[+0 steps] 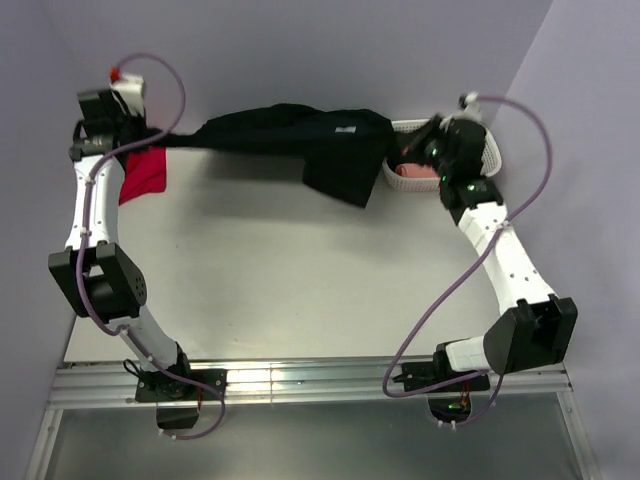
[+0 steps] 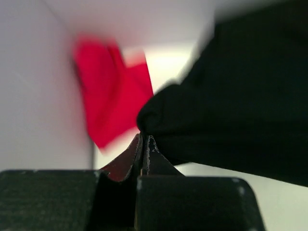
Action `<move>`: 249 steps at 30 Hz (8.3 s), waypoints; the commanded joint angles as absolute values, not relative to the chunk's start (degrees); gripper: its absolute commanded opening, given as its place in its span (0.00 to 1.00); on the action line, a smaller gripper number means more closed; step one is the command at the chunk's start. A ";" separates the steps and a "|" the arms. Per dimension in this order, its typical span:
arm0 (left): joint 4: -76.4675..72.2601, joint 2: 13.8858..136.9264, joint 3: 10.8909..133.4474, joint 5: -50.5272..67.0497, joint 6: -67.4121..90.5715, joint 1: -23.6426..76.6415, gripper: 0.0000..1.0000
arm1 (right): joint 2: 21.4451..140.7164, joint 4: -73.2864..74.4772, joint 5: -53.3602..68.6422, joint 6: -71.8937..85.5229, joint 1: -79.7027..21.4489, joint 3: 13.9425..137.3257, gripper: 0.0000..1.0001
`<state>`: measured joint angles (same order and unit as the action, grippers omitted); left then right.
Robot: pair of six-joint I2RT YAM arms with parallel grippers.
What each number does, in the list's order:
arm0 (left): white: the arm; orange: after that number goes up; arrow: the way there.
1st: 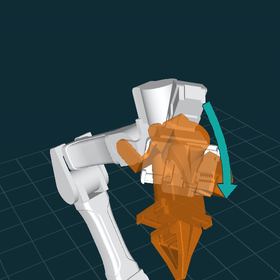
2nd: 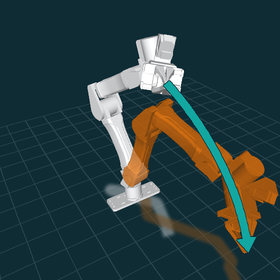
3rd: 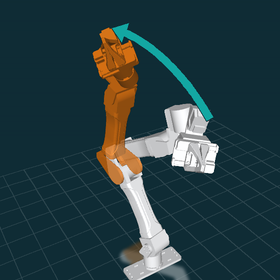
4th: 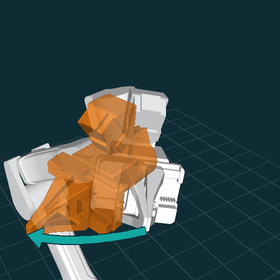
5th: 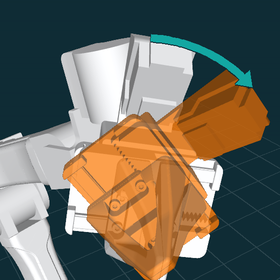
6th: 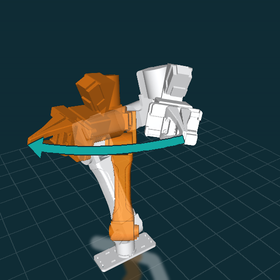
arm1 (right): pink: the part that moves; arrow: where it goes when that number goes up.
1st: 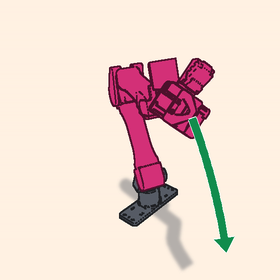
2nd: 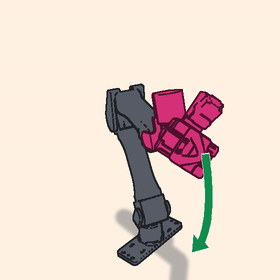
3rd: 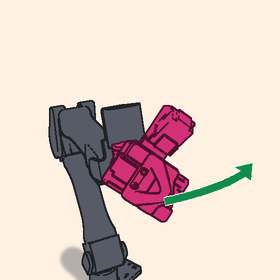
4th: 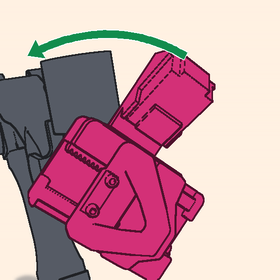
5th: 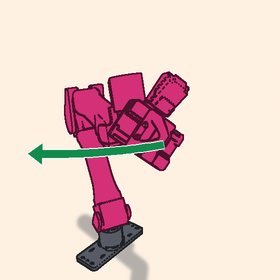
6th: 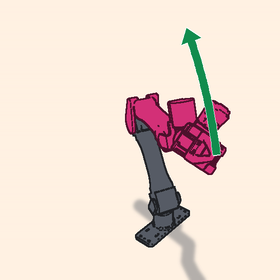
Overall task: Roll the t-shirts
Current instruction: Flatten the tshirt, then fold the tshirt
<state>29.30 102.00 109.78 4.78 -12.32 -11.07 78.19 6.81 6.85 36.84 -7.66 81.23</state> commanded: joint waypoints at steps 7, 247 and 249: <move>29.01 91.15 71.86 5.98 -23.90 -13.53 0.00 | 71.90 6.24 6.42 42.80 -8.00 46.44 0.00; 46.14 121.91 93.25 26.46 -17.14 -20.04 0.00 | 82.44 12.56 -11.16 42.98 -21.97 41.22 0.63; 45.97 121.73 93.25 26.46 -16.96 -20.04 0.00 | 81.48 13.18 -12.04 43.59 -21.97 40.52 0.64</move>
<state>47.64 124.11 94.06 27.05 -16.69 -20.58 82.13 11.81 -8.71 42.37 -21.74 41.41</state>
